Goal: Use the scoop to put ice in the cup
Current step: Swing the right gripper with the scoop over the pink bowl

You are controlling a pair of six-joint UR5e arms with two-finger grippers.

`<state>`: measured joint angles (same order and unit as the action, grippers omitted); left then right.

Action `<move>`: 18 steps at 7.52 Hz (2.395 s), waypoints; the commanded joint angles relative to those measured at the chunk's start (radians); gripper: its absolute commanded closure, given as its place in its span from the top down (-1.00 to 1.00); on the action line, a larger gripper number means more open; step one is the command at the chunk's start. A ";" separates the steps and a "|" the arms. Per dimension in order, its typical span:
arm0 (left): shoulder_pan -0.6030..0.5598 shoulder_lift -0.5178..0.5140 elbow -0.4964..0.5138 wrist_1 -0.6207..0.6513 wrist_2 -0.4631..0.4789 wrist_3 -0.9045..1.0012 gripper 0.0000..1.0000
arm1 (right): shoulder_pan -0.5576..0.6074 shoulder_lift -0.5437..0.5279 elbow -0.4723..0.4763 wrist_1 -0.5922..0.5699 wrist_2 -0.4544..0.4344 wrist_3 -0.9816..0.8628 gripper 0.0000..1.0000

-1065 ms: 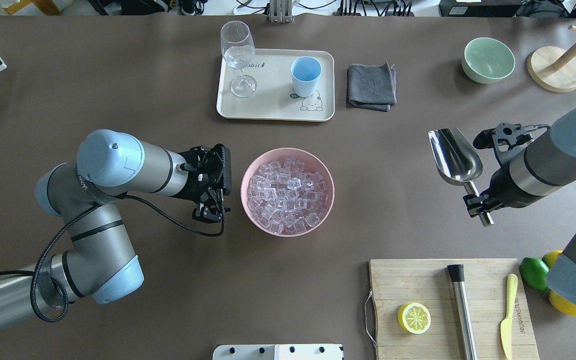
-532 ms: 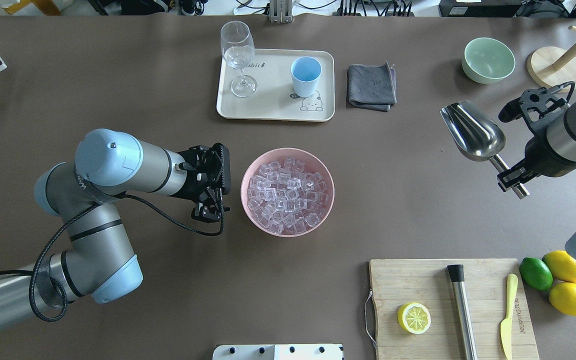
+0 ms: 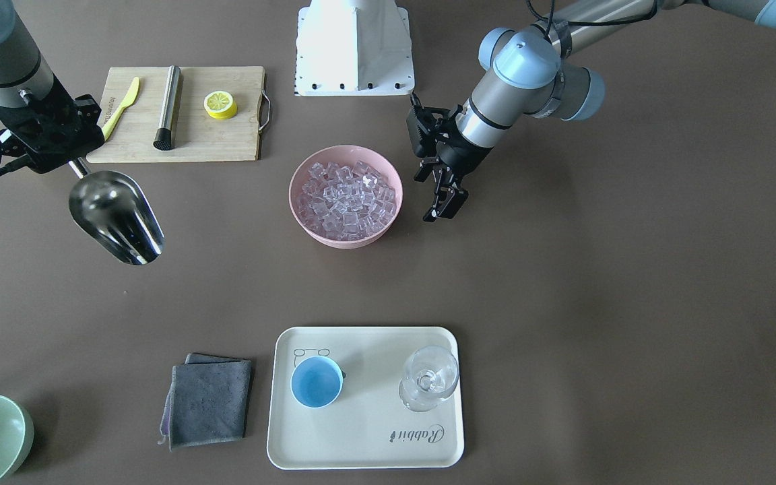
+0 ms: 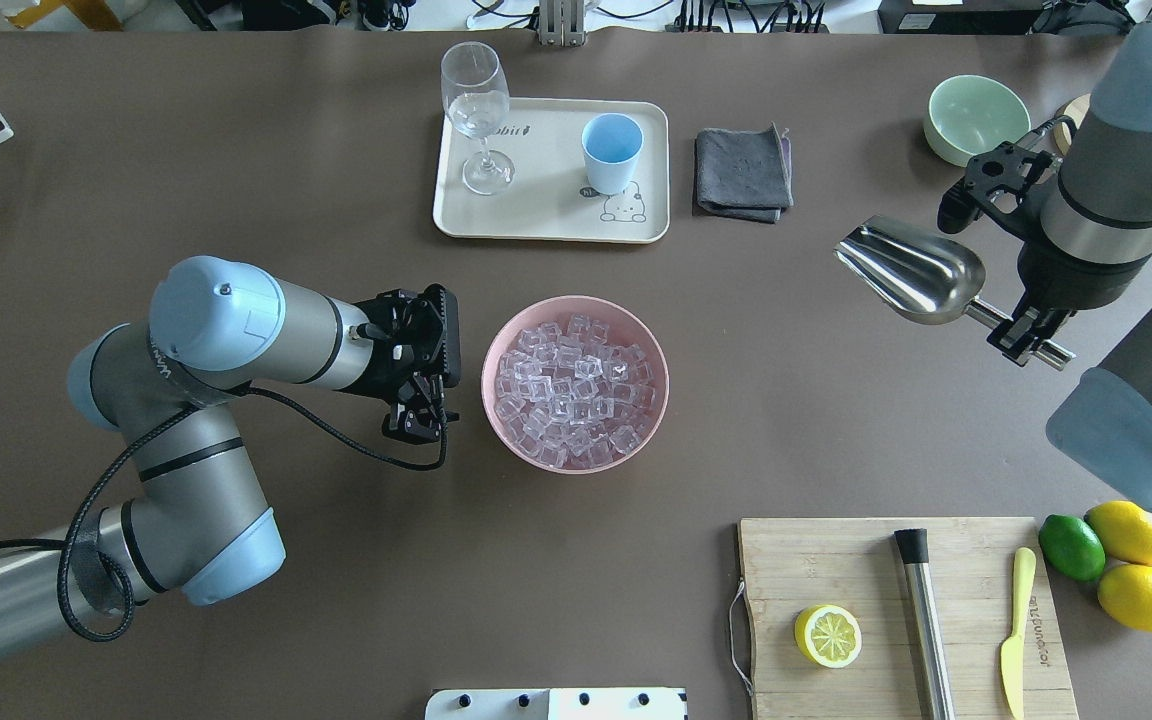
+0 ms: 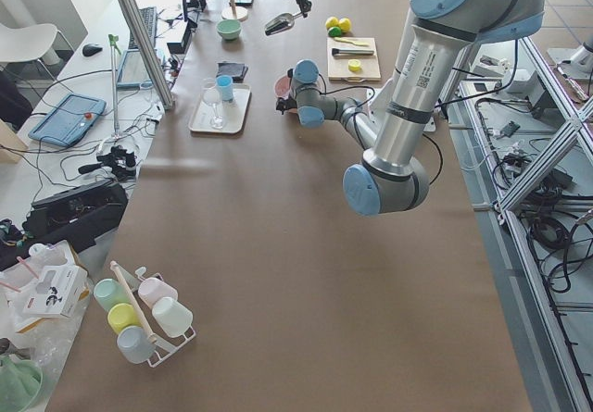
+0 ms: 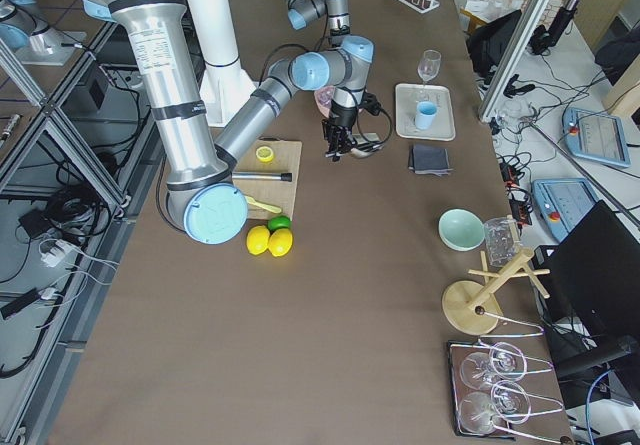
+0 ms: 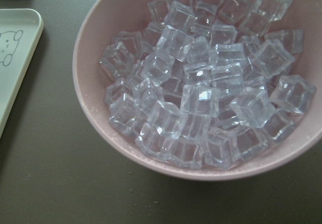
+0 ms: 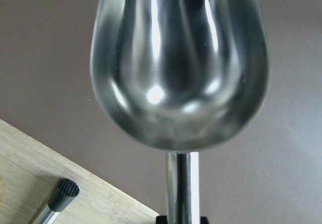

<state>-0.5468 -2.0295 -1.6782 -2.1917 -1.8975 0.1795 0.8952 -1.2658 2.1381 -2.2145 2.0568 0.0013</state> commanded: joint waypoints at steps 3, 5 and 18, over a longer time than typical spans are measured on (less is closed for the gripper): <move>0.021 0.003 0.000 -0.002 0.003 -0.002 0.96 | -0.108 0.308 0.033 -0.480 -0.222 -0.227 -1.00; 0.021 0.005 0.000 -0.002 0.006 -0.002 0.96 | -0.149 0.461 -0.070 -0.621 -0.181 -0.215 -1.00; 0.065 0.003 0.014 0.000 0.006 -0.092 0.97 | -0.344 0.743 -0.514 -0.670 -0.122 0.000 -1.00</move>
<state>-0.4810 -2.0233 -1.6617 -2.1963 -1.8909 0.0874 0.5644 -0.5029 1.6273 -2.9399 1.9364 -0.0898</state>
